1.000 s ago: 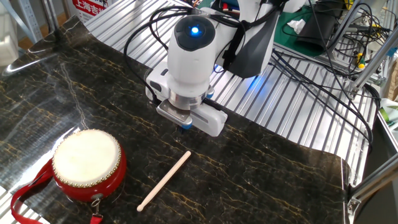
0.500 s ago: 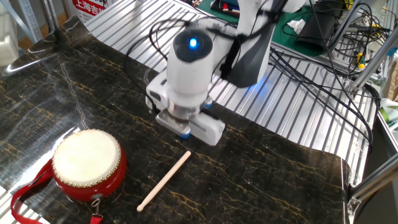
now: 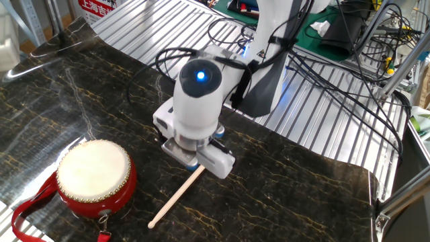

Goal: Play the drum

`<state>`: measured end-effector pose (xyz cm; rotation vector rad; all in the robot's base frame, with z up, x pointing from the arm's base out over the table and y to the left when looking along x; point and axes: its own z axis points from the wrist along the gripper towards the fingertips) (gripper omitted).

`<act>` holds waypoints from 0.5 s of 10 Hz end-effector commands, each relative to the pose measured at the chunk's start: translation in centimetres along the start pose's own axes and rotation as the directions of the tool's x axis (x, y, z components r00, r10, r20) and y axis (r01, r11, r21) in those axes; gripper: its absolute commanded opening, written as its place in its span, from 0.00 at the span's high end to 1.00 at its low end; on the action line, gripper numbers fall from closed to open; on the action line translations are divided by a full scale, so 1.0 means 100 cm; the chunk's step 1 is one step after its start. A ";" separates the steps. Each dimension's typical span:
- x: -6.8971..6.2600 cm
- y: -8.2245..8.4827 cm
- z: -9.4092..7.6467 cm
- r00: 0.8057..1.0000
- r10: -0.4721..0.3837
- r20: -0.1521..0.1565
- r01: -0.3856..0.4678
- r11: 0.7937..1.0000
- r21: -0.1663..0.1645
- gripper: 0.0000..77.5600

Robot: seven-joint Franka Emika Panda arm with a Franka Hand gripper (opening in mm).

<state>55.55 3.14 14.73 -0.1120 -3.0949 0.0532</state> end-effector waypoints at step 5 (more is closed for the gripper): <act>0.001 -0.001 0.025 1.000 0.019 -0.005 -0.020 1.000 -0.010 1.00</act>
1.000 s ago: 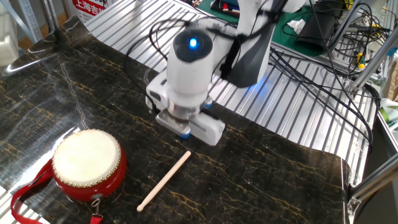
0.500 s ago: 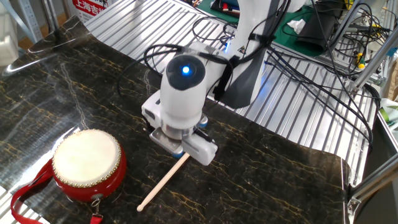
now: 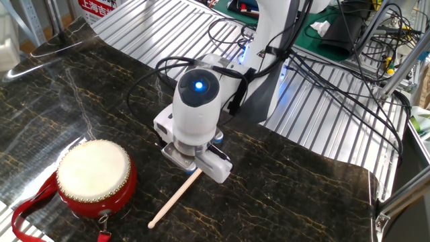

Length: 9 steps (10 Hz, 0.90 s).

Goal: Play the drum

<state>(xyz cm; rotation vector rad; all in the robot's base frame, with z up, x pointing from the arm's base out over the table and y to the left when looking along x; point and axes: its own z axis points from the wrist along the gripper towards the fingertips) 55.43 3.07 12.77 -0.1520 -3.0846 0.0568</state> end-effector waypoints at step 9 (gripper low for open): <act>-0.006 0.006 0.027 1.000 -0.001 0.008 0.001 0.999 -0.036 1.00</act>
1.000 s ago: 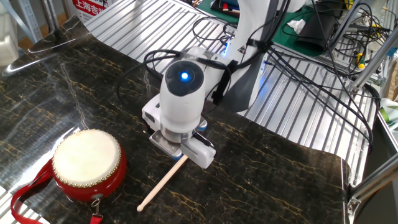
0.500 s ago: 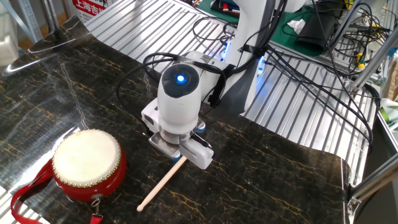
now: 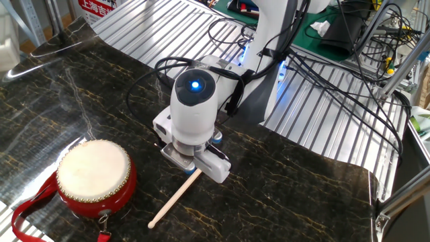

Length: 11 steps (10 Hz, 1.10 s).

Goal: Play the drum

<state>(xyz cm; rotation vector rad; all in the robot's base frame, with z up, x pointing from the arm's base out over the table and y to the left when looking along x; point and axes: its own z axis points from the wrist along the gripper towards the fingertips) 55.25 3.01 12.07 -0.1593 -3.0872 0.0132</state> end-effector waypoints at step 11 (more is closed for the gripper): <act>0.007 0.008 0.036 0.996 0.076 -0.038 -0.075 0.997 0.019 1.00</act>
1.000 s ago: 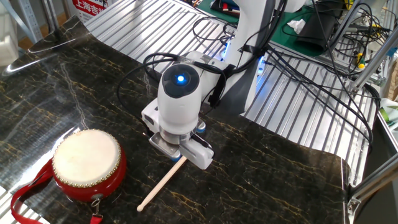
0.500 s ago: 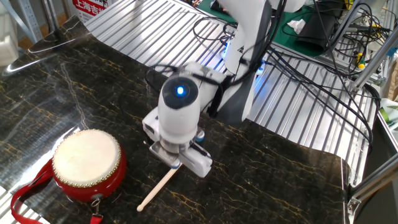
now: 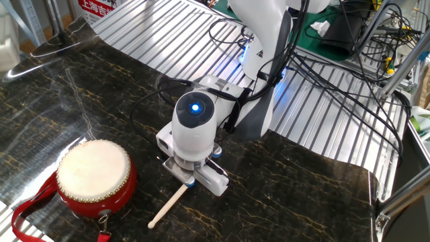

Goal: Play the drum

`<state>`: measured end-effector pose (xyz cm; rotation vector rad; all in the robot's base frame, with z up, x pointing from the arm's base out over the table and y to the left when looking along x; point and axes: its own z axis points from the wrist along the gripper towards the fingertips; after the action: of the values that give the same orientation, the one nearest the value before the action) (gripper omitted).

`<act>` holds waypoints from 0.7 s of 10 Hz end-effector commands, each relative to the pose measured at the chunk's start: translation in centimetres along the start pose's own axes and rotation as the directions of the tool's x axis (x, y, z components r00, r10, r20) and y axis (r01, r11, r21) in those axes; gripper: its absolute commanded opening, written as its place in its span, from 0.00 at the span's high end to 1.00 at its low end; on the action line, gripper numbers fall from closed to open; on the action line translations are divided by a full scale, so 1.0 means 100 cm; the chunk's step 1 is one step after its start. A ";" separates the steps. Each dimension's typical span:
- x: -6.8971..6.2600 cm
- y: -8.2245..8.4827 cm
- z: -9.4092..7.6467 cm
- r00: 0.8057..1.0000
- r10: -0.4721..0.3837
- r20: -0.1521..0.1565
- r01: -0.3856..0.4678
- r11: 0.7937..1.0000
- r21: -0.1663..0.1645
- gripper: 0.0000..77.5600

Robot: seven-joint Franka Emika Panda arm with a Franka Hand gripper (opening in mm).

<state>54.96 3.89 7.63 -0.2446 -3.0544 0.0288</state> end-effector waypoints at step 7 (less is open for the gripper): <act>0.003 0.000 -0.002 0.999 0.034 0.001 -0.034 0.999 0.005 1.00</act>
<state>54.54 3.93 7.76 -0.2948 -3.0465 0.0415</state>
